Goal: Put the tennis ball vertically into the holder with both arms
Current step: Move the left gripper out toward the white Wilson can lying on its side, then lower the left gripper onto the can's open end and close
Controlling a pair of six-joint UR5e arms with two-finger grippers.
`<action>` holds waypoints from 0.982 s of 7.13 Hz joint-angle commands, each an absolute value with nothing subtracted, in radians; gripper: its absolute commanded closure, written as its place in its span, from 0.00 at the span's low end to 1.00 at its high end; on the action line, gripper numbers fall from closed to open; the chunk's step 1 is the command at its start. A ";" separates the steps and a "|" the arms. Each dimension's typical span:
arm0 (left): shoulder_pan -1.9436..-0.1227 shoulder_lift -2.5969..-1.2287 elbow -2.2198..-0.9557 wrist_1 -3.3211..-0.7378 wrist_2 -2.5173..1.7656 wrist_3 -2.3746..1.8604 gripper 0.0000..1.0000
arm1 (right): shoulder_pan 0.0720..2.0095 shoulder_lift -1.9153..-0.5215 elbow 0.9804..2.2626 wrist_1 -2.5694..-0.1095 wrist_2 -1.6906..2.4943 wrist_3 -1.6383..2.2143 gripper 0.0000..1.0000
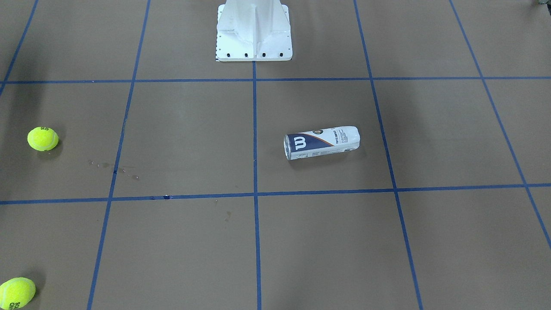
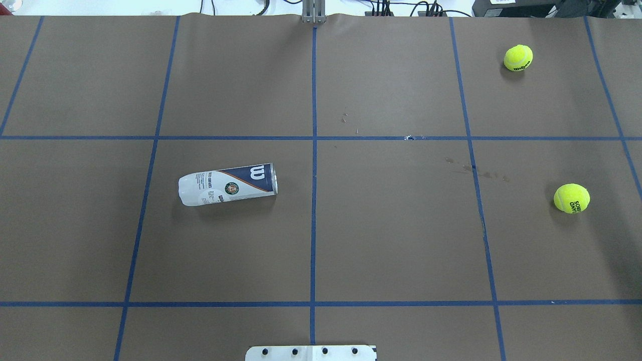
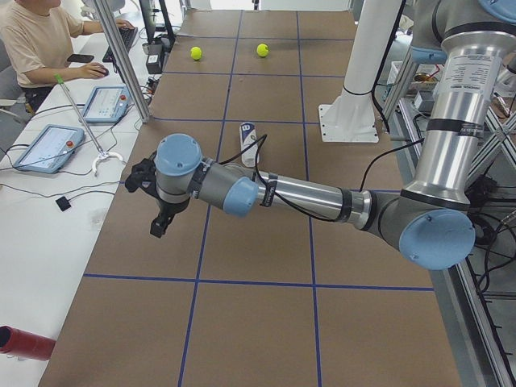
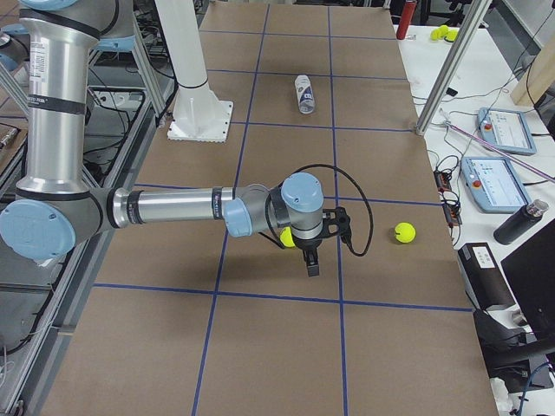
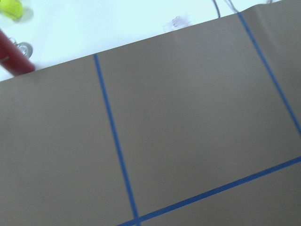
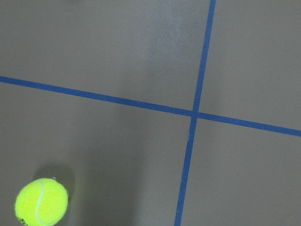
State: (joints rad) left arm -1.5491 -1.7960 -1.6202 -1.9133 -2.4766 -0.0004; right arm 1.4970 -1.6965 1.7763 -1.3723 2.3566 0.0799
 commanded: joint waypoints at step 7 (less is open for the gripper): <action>-0.829 -2.109 -1.691 -2.086 -2.229 -0.123 0.00 | 1.497 -1.698 1.778 -1.371 2.356 0.090 0.00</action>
State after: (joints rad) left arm -0.9507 -2.0904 -1.6947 -2.0530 -2.3108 -0.1412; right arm 1.4972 -1.6975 1.7767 -1.3703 2.3574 0.0881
